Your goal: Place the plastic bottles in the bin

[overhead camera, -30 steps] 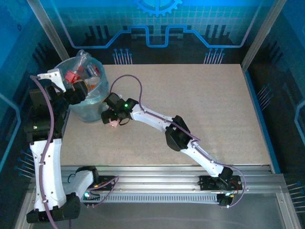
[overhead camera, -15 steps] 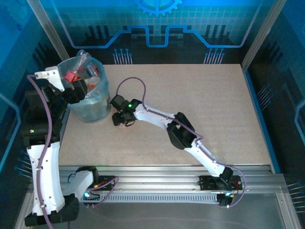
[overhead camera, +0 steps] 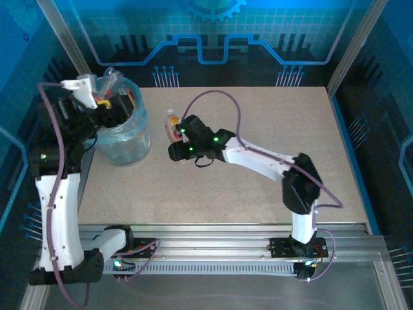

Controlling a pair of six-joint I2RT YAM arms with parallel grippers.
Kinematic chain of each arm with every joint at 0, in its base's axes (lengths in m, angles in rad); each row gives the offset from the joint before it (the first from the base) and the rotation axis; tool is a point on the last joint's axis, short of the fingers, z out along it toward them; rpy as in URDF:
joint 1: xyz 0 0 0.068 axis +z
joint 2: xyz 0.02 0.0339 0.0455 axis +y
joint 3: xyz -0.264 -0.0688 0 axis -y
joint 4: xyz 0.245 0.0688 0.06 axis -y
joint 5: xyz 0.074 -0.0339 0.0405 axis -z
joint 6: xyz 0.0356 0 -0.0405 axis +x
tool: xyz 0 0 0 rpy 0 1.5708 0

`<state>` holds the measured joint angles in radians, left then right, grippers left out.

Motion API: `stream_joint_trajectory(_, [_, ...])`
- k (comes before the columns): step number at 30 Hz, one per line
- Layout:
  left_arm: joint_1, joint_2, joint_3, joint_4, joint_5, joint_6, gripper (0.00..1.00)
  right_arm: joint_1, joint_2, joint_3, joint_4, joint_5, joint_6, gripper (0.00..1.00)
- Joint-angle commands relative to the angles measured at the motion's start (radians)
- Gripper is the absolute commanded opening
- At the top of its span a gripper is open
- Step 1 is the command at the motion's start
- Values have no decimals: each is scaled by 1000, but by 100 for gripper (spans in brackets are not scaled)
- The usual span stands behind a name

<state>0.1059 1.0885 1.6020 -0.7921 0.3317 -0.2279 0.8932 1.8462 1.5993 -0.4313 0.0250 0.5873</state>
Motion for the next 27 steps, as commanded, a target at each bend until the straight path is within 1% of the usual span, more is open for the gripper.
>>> stream_joint_trajectory(1, [-71,23,5,2,176,-72,85,-10,-129,-55,157,-65,-56,54])
stream_joint_trajectory(4, [-133,18,-65,103,252,-109,88,-11,-179,-43,178,-123,-87,54])
stream_joint_trajectory(7, [-182,29,-91,120,228,-110,89,-10,-215,-34,201,-155,-90,54])
stream_joint_trajectory(10, [-199,49,-88,88,167,-111,88,-9,-240,-36,229,-157,-83,54])
stream_joint_trajectory(12, [-205,50,-97,92,152,-111,88,-7,-251,-38,245,-171,-82,54])
stream_joint_trajectory(14, [-213,47,-113,112,154,-121,89,-4,-260,-41,265,-192,-83,55])
stream_joint_trajectory(17, [-232,50,-141,153,187,-146,89,5,-265,-34,283,-229,-95,55])
stream_joint_trajectory(20, [-247,62,-154,159,179,-154,89,18,-270,-23,300,-262,-109,56])
stream_joint_trajectory(22, [-253,61,-166,179,180,-165,86,32,-276,-19,310,-274,-124,56])
stream_joint_trajectory(24, [-256,52,-180,215,184,-186,80,47,-278,-10,307,-277,-148,58])
stream_joint_trajectory(25, [-256,49,-183,228,184,-193,77,52,-276,-2,298,-274,-156,58])
stream_joint_trajectory(27, [-256,41,-180,246,166,-203,66,55,-268,15,278,-270,-161,59])
